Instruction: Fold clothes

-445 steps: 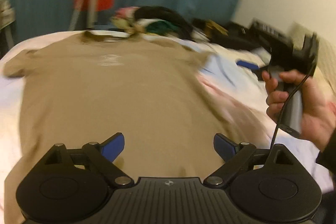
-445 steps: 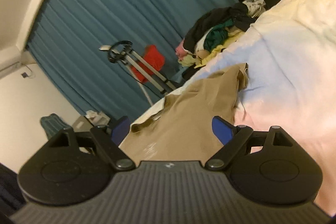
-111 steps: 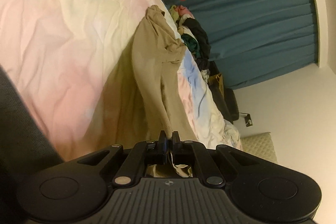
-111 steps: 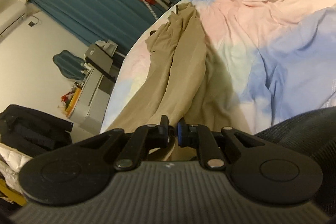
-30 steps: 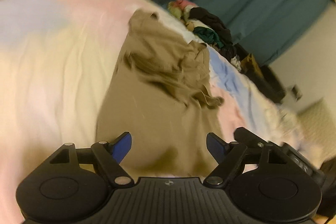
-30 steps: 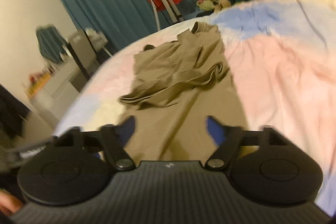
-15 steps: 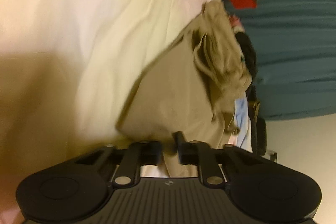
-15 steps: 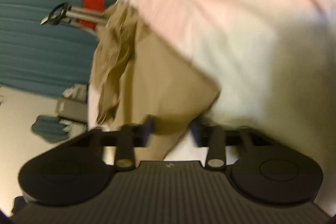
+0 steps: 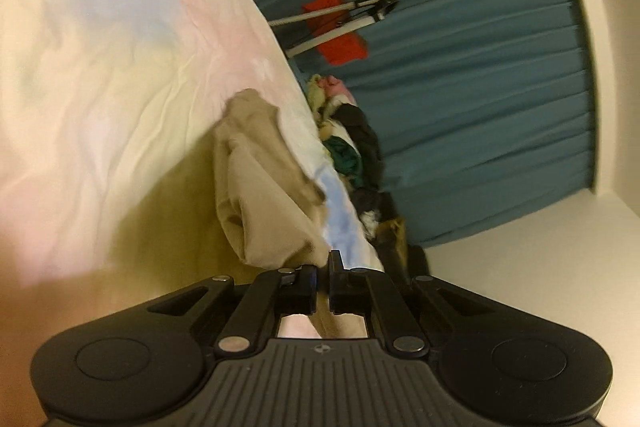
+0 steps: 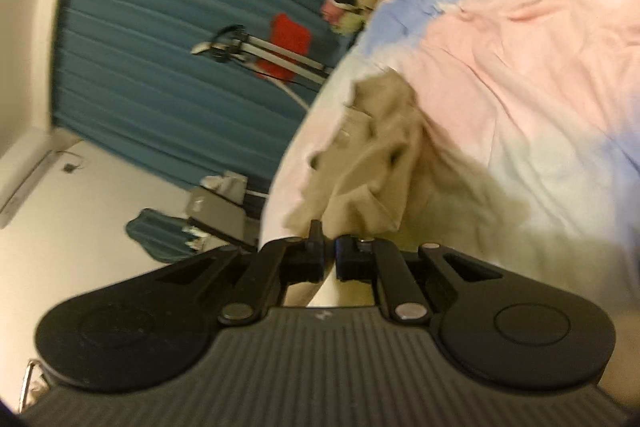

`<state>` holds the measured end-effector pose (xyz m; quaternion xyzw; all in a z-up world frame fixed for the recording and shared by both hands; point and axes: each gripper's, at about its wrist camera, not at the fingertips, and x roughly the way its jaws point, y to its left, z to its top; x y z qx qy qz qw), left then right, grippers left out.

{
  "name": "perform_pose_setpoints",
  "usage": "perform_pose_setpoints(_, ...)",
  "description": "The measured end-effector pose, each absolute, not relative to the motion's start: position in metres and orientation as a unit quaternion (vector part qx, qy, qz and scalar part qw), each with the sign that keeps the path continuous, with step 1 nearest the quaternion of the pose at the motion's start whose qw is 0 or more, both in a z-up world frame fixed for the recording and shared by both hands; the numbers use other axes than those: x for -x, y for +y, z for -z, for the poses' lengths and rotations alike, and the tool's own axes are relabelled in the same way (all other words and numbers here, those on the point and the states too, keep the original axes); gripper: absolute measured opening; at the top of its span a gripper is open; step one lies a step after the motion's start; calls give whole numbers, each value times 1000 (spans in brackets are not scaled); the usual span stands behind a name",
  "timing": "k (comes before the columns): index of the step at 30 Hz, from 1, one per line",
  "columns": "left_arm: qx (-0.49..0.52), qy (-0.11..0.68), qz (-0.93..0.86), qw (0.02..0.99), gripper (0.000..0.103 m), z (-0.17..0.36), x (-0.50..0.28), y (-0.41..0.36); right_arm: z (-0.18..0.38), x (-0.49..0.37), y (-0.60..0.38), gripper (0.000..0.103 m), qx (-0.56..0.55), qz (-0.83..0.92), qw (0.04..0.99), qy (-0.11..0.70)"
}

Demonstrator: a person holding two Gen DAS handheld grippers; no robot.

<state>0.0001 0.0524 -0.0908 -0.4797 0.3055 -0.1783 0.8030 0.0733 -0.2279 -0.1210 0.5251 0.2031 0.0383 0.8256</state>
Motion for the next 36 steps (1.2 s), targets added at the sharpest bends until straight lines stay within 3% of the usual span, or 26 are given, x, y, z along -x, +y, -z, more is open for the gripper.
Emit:
perform_pose_setpoints(7, 477, 310, 176, 804, 5, 95, 121, 66, 125, 46, -207, 9, -500, -15, 843, 199)
perform_pose_setpoints(13, 495, 309, 166, 795, 5, 99, 135, 71, 129, 58, -206, 9, -505, -10, 838, 207)
perform_pose_setpoints(22, 435, 298, 144, 838, 6, 48, -30, 31, 92, -83, -236, 10, -531, -19, 826, 188)
perform_pose_setpoints(29, 388, 337, 109, 851, 6, 83, -148, 17, 130, -200, -258, 10, -533, -13, 809, 245)
perform_pose_setpoints(36, 331, 326, 137, 875, 8, 121, -178, 4, 181, -244, -272, 11, -529, -13, 803, 275)
